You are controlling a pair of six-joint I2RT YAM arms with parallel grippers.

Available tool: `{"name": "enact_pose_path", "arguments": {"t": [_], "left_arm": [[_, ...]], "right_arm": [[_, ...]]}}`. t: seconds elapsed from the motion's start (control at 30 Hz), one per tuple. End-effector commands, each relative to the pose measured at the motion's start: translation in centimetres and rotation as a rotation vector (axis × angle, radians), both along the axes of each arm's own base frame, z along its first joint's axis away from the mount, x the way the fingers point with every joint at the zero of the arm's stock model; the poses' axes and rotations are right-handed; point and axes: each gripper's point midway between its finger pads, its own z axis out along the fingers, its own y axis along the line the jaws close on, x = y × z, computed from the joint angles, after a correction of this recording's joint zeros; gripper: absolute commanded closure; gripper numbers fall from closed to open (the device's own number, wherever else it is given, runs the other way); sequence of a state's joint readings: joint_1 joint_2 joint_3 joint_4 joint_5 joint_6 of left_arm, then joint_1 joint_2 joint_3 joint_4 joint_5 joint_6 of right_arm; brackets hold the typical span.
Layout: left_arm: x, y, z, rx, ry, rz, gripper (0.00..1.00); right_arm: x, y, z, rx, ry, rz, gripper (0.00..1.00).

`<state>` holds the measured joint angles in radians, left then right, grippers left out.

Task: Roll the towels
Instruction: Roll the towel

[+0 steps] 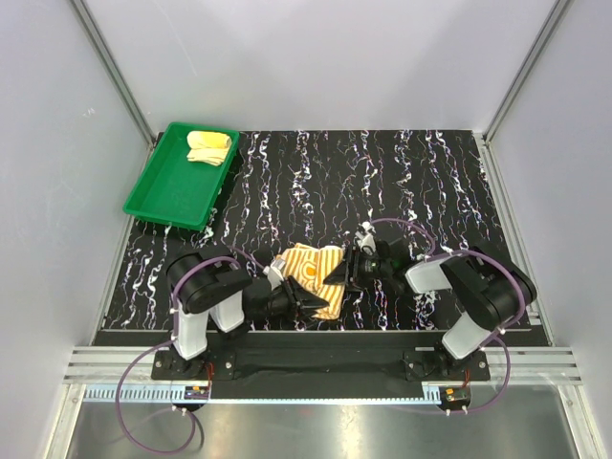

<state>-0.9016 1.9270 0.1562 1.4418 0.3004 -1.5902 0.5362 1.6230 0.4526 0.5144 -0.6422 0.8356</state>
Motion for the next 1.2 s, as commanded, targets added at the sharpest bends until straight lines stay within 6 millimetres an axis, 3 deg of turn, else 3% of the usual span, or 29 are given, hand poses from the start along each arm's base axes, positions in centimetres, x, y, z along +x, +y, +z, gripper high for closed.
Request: {"name": "enact_pose_path", "arguments": {"t": [0.0,0.03,0.07,0.17,0.3,0.33,0.37,0.4,0.43,0.47,0.5,0.53,0.57,0.6,0.63,0.67,0.7,0.73,0.77,0.8,0.83,0.87,0.9,0.93,1.1,1.17], "left_arm": [[-0.5,-0.2,4.2,-0.151,-0.112,-0.031,1.00],[-0.4,-0.1,3.9,-0.141,-0.107,-0.025,0.99],[-0.4,0.1,3.7,-0.130,-0.107,-0.016,0.90],[-0.5,0.4,3.5,-0.116,-0.117,-0.018,0.78],[-0.5,0.4,4.4,-0.112,-0.169,-0.029,0.68],[-0.6,0.4,3.7,-0.071,-0.155,-0.036,0.67],[-0.6,0.3,3.5,-0.048,-0.179,-0.047,0.66],[-0.4,0.2,4.8,-0.060,-0.221,-0.052,0.62],[-0.7,0.6,2.7,0.039,-0.175,-0.065,0.59],[-0.1,-0.3,4.9,0.033,-0.272,-0.080,0.52],[0.1,-0.5,4.9,0.083,-0.293,-0.090,0.46],[0.0,0.9,1.4,0.288,-0.218,-0.091,0.40],[0.8,-0.4,3.0,0.347,-0.313,-0.123,0.34],[1.1,-0.2,3.8,0.413,-0.341,-0.118,0.27],[1.1,1.4,2.2,0.553,-0.318,-0.117,0.21],[1.5,0.8,3.3,0.572,-0.363,-0.133,0.20],[1.5,1.0,3.2,0.605,-0.365,-0.142,0.19],[1.9,2.6,2.1,0.718,-0.362,-0.122,0.18],[1.6,2.5,2.3,0.768,-0.410,-0.151,0.17],[2.1,1.8,3.7,0.791,-0.451,-0.143,0.17],[2.6,2.9,3.7,0.902,-0.499,-0.126,0.16],[1.8,2.3,4.4,0.925,-0.551,-0.154,0.16],[2.2,1.0,5.9,0.931,-0.593,-0.144,0.16],[2.7,1.6,6.2,1.006,-0.629,-0.123,0.16],[1.9,-1.8,9.0,1.172,-0.873,-0.164,0.13],[0.5,-3.5,8.5,1.214,-0.952,-0.218,0.12]], "right_arm": [[0.5,0.9,-0.7,-0.015,-0.022,-0.003,0.57],[0.7,1.0,-0.7,-0.018,-0.022,-0.005,0.60],[0.6,1.0,-0.8,-0.025,-0.014,-0.003,0.62],[0.7,0.8,-1.0,-0.052,0.000,-0.016,0.67],[1.1,-0.2,-1.0,-0.152,0.018,-0.052,0.68],[2.0,-0.4,-0.6,-0.185,-0.003,-0.077,0.68],[1.4,-1.4,-1.4,-0.253,0.047,-0.085,0.68],[1.5,-1.7,-1.1,-0.278,0.042,-0.090,0.69],[2.3,-1.8,-0.6,-0.300,0.022,-0.101,0.69],[1.7,-2.9,-1.0,-0.365,0.052,-0.105,0.69],[1.5,-2.9,-0.8,-0.374,0.063,-0.104,0.69],[1.9,-3.0,-0.3,-0.385,0.046,-0.102,0.69],[1.5,-3.3,-0.3,-0.405,0.060,-0.096,0.69],[1.7,-3.5,0.0,-0.416,0.046,-0.098,0.69],[1.7,-3.6,0.3,-0.427,0.049,-0.099,0.69],[1.8,-3.7,0.5,-0.435,0.046,-0.098,0.69],[1.9,-3.9,0.6,-0.448,0.047,-0.104,0.69],[2.1,-4.4,0.8,-0.487,0.050,-0.114,0.69],[2.2,-4.6,0.9,-0.503,0.050,-0.117,0.69],[2.3,-4.9,0.9,-0.523,0.049,-0.121,0.69],[2.2,-5.1,1.3,-0.542,0.060,-0.117,0.69],[2.3,-5.2,1.5,-0.552,0.060,-0.115,0.69],[2.2,-5.3,1.6,-0.559,0.063,-0.112,0.69],[2.3,-5.5,1.9,-0.577,0.064,-0.110,0.69],[2.1,-6.0,2.3,-0.618,0.070,-0.097,0.68],[2.0,-6.0,2.3,-0.619,0.077,-0.092,0.67]]}}
